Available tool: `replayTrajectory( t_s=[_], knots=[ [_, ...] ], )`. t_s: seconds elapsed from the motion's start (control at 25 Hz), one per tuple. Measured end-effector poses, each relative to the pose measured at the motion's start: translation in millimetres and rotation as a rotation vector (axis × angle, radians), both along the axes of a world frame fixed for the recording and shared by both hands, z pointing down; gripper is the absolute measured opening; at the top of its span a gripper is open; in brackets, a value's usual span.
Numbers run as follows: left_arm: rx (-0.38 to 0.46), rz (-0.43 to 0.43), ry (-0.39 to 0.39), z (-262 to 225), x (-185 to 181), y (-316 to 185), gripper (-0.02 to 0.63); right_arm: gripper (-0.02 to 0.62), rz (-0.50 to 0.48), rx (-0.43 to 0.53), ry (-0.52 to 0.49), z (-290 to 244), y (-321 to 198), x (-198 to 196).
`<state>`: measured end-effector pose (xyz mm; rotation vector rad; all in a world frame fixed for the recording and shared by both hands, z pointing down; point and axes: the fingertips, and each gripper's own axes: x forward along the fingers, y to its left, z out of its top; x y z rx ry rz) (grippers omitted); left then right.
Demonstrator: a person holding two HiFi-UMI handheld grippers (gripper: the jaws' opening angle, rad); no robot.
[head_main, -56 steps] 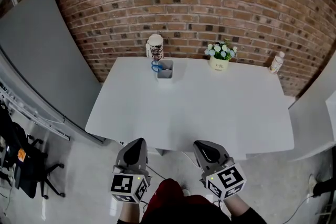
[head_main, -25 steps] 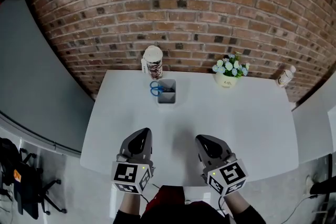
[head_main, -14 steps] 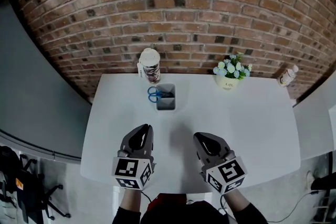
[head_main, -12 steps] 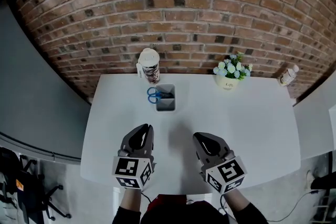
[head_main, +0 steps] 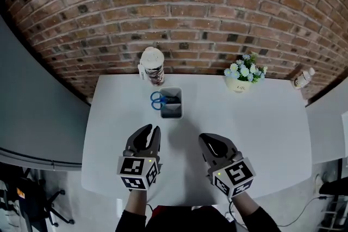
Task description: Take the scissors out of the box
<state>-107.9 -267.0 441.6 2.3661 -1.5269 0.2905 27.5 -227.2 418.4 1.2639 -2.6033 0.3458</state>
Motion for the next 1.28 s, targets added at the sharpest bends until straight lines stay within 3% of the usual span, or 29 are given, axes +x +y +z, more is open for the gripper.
replayTrajectory(
  t_s=[0.52,1.28],
  knots=[
    [-0.103,-0.018,0.028,38.0,-1.8,-36.7,0.112,0.009,-0.015,-0.102,0.018,28.9,-31.5,-12.9],
    [-0.166,-0.035,0.094,69.5,-4.8,-86.7,0.112,0.009,-0.011,-0.185,0.01,61.9,-69.6,-22.7]
  ],
)
